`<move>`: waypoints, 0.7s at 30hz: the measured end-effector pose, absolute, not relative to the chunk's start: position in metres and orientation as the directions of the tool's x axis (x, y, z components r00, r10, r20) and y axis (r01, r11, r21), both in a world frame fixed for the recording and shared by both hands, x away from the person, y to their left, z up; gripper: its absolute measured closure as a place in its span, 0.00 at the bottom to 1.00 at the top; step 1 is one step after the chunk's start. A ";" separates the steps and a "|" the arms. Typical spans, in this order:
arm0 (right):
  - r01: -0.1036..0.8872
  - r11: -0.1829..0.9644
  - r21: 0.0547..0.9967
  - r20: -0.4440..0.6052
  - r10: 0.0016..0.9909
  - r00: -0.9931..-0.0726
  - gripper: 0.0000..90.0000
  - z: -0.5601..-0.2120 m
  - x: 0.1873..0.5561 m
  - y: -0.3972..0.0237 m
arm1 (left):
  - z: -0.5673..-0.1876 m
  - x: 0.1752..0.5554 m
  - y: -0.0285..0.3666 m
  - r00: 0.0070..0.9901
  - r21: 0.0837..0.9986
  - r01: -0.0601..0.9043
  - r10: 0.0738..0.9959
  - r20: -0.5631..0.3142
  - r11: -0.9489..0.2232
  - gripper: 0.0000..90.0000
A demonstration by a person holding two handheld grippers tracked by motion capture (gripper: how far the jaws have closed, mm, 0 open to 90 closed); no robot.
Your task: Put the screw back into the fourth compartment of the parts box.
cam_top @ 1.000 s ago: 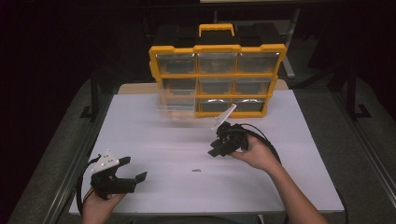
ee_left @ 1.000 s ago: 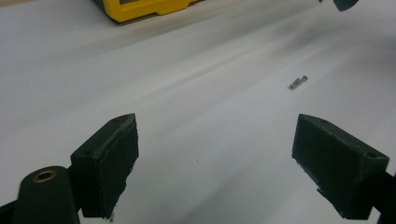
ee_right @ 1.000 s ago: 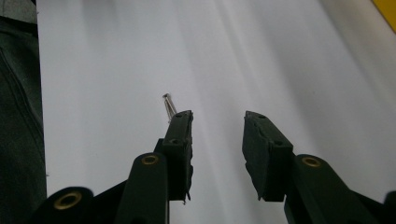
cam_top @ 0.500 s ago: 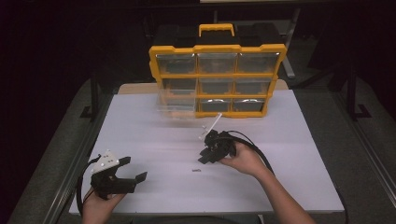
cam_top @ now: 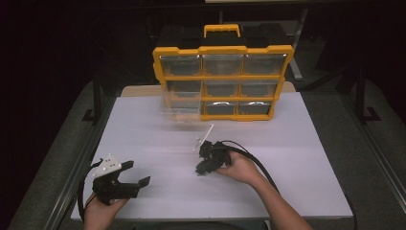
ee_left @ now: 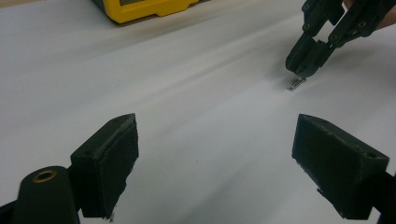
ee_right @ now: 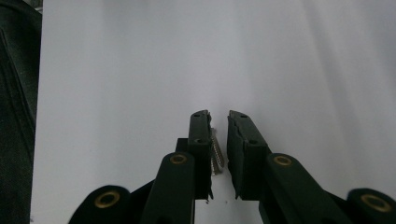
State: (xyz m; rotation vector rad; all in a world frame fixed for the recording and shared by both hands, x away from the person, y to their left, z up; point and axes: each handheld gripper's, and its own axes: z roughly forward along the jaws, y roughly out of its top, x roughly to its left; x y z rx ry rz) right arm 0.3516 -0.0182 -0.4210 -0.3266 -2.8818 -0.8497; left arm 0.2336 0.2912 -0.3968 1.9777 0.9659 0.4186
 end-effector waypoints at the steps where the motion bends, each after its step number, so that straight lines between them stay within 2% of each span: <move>1: 0.240 0.819 0.522 0.176 0.172 -0.969 0.87 -0.422 0.352 -0.017 | -0.397 0.234 0.291 0.642 0.822 0.470 0.763 -0.070 -0.321 0.16; 12: 0.231 0.833 0.503 0.180 0.161 -0.970 0.87 -0.431 0.354 -0.009 | -0.397 0.234 0.292 0.644 0.823 0.467 0.762 -0.066 -0.323 0.16; 21: 0.269 0.824 0.499 0.201 0.192 -0.961 0.88 -0.431 0.361 -0.012 | -0.397 0.233 0.292 0.643 0.825 0.467 0.763 -0.068 -0.319 0.16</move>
